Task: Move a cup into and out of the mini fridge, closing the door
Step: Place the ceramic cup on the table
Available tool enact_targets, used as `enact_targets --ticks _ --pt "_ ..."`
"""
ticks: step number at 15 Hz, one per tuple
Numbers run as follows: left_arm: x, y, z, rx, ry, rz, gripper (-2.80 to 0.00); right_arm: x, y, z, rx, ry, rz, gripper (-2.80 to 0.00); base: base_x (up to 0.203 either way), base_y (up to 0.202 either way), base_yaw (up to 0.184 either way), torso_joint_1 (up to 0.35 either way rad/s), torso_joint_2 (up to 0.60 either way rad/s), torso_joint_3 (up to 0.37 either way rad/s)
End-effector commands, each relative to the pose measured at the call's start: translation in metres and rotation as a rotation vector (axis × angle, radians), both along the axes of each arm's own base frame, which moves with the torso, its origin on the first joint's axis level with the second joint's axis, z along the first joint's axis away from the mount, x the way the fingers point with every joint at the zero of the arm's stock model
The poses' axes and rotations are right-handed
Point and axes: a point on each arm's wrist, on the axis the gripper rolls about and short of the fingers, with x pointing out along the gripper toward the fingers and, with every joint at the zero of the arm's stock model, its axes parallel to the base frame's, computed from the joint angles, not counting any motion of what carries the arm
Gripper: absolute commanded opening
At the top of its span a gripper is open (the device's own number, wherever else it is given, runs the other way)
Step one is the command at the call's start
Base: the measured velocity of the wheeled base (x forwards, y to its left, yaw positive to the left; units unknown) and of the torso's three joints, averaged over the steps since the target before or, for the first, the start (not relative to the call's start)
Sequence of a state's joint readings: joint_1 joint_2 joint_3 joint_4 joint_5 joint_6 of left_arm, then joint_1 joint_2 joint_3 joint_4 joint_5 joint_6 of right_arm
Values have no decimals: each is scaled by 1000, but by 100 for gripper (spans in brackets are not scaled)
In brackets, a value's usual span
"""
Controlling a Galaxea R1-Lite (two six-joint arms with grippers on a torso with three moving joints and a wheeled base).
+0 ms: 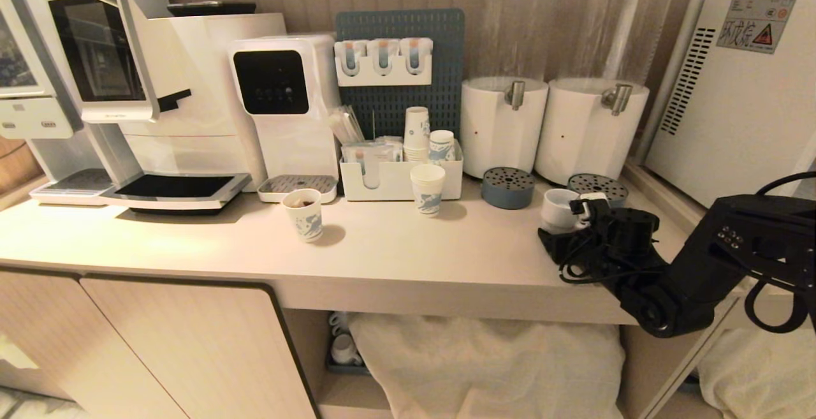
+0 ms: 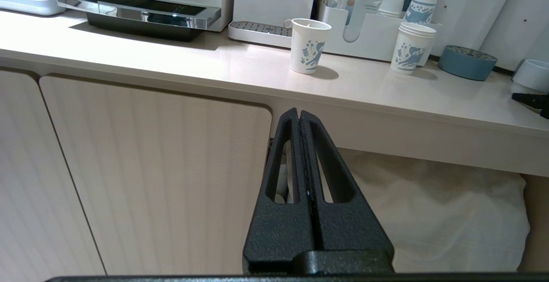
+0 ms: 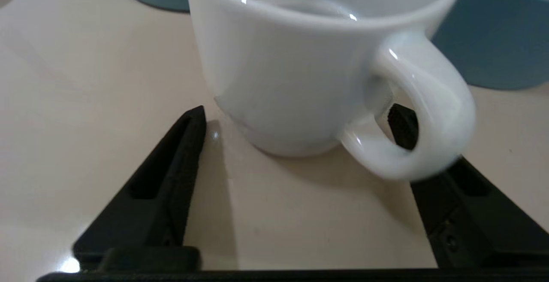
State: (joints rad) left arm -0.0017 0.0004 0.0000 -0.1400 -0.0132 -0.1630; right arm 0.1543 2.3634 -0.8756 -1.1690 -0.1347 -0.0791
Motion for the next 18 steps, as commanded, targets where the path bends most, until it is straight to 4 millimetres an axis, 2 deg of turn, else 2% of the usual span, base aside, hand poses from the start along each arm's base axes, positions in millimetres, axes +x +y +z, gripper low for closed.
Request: enact_targets --ticks 1,5,11,15,18 --pt "3 0 -11 -1 34 -1 -280 -3 0 4 1 -7 2 0 0 0 0 0 0 0" --pt "3 0 -11 -1 34 -1 -280 -20 -1 25 4 -19 12 0 0 0 0 0 0 0" --pt "3 0 -11 -1 34 -1 -280 -63 -7 47 21 -6 28 0 0 0 0 0 0 0" --pt "3 0 -11 -1 34 -1 -280 -106 -13 76 45 -43 39 0 0 0 0 0 0 0" --pt "3 0 -11 -1 34 -1 -280 -138 -18 89 63 -54 60 0 0 0 0 0 0 0"
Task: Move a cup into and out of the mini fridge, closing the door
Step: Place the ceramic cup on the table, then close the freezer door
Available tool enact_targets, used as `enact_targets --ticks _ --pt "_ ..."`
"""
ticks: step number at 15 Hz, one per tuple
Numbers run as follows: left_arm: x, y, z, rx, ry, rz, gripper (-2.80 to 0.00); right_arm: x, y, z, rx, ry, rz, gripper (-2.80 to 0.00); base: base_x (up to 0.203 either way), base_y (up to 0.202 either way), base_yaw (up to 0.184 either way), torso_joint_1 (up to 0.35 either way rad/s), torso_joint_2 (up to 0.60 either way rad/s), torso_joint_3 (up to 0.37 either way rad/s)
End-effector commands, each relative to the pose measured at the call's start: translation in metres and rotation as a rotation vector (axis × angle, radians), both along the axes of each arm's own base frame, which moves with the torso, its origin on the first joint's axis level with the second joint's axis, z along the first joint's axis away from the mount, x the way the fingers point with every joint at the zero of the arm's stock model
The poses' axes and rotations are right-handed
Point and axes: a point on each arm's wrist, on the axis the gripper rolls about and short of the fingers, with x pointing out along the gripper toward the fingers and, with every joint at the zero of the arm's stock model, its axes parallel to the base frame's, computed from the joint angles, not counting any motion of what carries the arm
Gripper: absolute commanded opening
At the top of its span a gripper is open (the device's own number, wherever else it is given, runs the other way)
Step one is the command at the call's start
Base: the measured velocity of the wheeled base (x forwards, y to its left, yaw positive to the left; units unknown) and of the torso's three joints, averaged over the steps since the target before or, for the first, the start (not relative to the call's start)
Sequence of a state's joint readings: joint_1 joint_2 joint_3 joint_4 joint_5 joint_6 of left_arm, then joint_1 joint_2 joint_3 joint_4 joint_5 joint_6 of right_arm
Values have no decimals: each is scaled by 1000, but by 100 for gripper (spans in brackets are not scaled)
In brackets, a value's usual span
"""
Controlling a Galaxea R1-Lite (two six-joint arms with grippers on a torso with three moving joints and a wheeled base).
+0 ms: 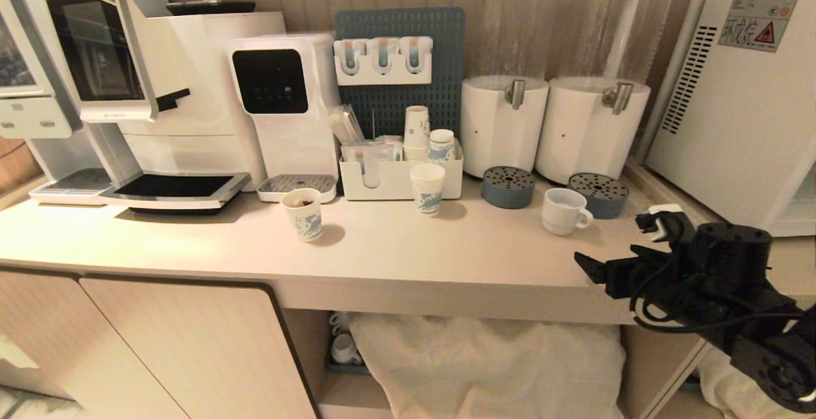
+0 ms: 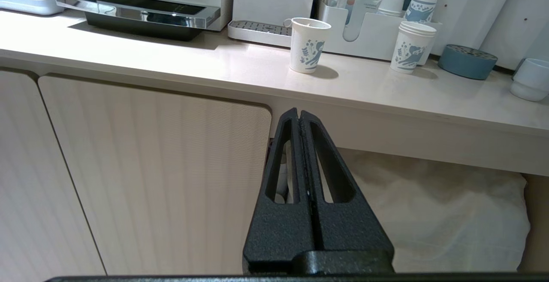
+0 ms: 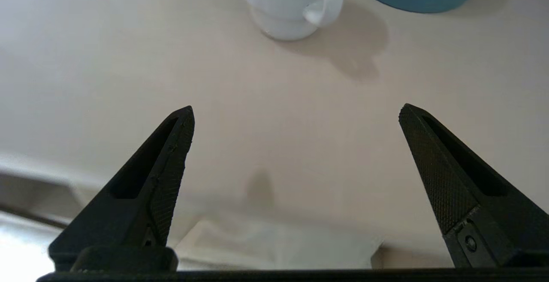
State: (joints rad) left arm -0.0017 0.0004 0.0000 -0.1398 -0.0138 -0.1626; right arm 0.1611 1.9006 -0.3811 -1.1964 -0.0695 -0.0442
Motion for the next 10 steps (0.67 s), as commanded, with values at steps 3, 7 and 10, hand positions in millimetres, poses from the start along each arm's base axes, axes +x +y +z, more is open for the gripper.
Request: enact_targets --ticks 3,7,10 --pt "3 0 -11 -2 34 0 -280 -56 -9 37 51 -109 11 -280 0 0 0 0 0 0" --pt "3 0 -11 -2 34 0 -280 -114 -17 58 83 -181 42 -280 0 0 0 0 0 0" --pt "3 0 -11 -1 34 0 -280 -163 -25 79 114 -234 67 -280 0 0 0 0 0 0"
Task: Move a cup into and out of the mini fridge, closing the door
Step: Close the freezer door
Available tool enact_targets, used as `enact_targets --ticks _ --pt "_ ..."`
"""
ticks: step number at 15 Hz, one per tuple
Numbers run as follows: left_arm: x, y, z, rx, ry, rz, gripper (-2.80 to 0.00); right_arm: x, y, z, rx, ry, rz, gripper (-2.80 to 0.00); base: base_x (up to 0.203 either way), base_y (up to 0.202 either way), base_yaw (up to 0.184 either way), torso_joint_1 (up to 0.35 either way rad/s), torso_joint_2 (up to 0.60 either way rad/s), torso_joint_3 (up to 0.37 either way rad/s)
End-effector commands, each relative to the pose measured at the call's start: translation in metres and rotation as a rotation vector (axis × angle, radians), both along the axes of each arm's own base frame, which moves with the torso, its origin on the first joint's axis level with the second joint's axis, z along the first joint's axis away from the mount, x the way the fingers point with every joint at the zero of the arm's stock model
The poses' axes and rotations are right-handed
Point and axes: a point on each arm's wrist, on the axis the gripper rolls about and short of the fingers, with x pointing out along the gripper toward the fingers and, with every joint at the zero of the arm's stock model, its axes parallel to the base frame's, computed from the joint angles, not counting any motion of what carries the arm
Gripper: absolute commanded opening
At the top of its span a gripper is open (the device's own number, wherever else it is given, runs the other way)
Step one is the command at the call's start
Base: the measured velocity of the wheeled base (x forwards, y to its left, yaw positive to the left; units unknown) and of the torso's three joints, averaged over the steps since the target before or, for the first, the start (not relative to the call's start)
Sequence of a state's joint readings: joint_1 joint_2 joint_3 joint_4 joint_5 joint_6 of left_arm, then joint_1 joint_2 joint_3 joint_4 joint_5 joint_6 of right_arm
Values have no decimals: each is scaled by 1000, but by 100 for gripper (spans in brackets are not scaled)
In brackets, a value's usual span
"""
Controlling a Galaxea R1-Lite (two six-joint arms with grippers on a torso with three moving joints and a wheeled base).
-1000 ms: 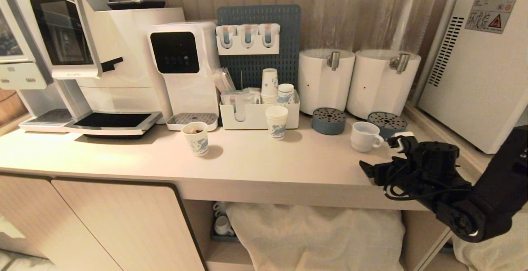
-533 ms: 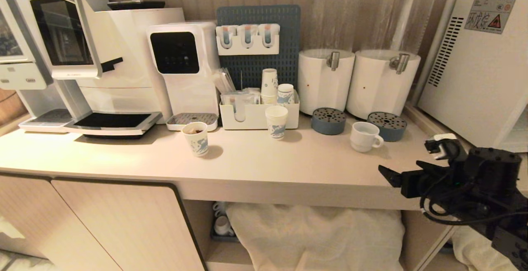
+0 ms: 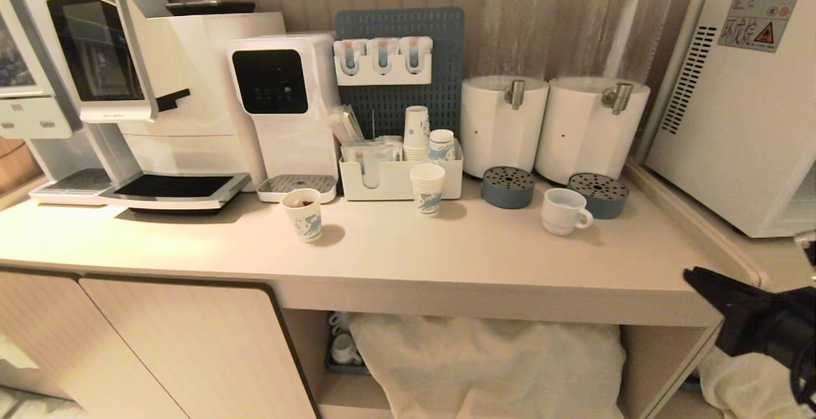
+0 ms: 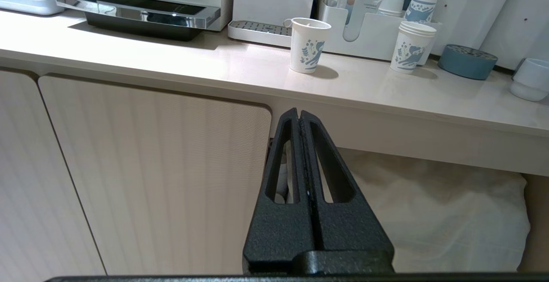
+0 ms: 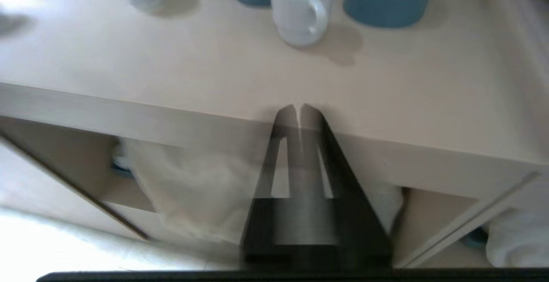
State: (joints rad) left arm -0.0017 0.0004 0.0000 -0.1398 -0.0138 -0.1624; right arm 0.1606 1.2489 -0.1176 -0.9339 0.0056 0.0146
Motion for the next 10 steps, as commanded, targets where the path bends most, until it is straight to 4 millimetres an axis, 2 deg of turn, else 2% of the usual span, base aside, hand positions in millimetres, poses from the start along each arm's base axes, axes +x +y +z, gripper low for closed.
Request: enact_targets --ticks 1,4,6,8,10 --pt "3 0 -11 -2 34 0 -280 -52 -8 28 37 -125 19 -280 0 0 0 0 0 0" --pt "3 0 -11 -2 34 0 -280 -114 -17 47 92 -90 45 -280 0 0 0 0 0 0" --pt "3 0 -11 -2 34 0 -280 -153 -24 49 112 -122 -8 -280 0 0 0 0 0 0" --pt "3 0 -11 -2 34 0 -280 -173 -31 42 101 -97 -208 -280 0 0 0 0 0 0" --pt "3 0 -11 -2 34 0 -280 -177 -34 49 102 -118 -295 -280 0 0 0 0 0 0"
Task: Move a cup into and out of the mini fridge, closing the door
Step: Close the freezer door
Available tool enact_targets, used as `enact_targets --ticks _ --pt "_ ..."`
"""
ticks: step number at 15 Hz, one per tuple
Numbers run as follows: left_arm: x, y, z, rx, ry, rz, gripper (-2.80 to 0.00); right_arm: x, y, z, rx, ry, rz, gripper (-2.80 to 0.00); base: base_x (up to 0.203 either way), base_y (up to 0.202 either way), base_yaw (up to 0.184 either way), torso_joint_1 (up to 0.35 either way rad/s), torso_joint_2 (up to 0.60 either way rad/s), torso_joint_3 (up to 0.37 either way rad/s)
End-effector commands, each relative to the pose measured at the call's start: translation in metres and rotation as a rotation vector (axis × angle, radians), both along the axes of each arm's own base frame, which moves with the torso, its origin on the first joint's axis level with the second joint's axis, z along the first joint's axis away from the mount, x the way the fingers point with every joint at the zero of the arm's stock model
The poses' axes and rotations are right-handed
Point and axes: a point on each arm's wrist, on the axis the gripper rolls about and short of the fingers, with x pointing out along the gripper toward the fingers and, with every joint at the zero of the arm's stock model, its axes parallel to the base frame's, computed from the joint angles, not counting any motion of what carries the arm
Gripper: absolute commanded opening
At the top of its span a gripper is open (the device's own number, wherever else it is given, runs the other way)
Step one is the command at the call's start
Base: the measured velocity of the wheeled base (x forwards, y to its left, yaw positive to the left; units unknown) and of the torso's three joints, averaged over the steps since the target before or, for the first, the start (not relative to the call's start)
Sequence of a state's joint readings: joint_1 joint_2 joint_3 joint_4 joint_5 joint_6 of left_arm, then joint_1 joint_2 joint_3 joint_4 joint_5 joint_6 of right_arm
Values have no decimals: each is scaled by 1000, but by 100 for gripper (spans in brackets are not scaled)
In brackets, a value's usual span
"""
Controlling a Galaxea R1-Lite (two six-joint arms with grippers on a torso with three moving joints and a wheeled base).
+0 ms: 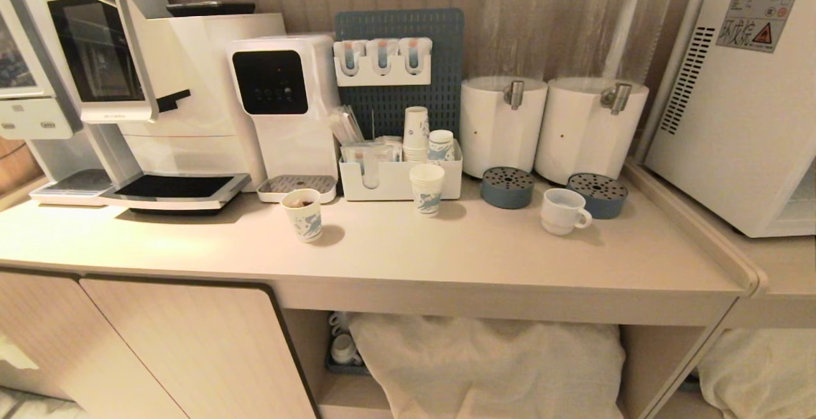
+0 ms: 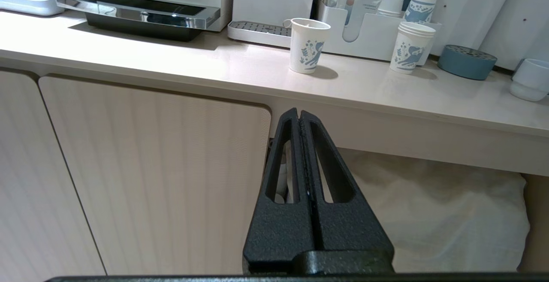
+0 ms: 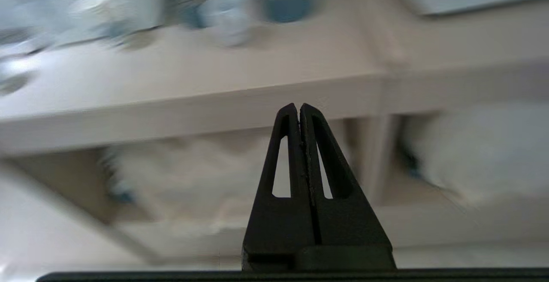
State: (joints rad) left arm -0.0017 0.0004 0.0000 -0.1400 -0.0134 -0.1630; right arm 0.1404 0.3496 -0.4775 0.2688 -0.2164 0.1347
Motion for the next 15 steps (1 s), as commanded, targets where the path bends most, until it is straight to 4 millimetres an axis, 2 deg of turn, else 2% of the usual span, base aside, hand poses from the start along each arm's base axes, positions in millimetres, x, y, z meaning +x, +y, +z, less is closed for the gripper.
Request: enact_targets --ticks 1,7,10,13,15 --pt "3 0 -11 -1 34 0 -280 -16 -4 6 12 -76 -66 -280 0 0 0 0 0 0" --pt "3 0 -11 0 34 0 -280 -31 -6 18 53 -31 -87 -280 0 0 0 0 0 0" --pt "3 0 -11 0 34 0 -280 -43 -2 32 92 -67 -81 -280 0 0 0 0 0 0" --pt "3 0 -11 -1 34 0 -280 -59 9 24 158 -27 15 -280 0 0 0 0 0 0" --pt "3 0 -11 -1 34 0 -280 -75 8 10 177 -93 40 -280 0 0 0 0 0 0"
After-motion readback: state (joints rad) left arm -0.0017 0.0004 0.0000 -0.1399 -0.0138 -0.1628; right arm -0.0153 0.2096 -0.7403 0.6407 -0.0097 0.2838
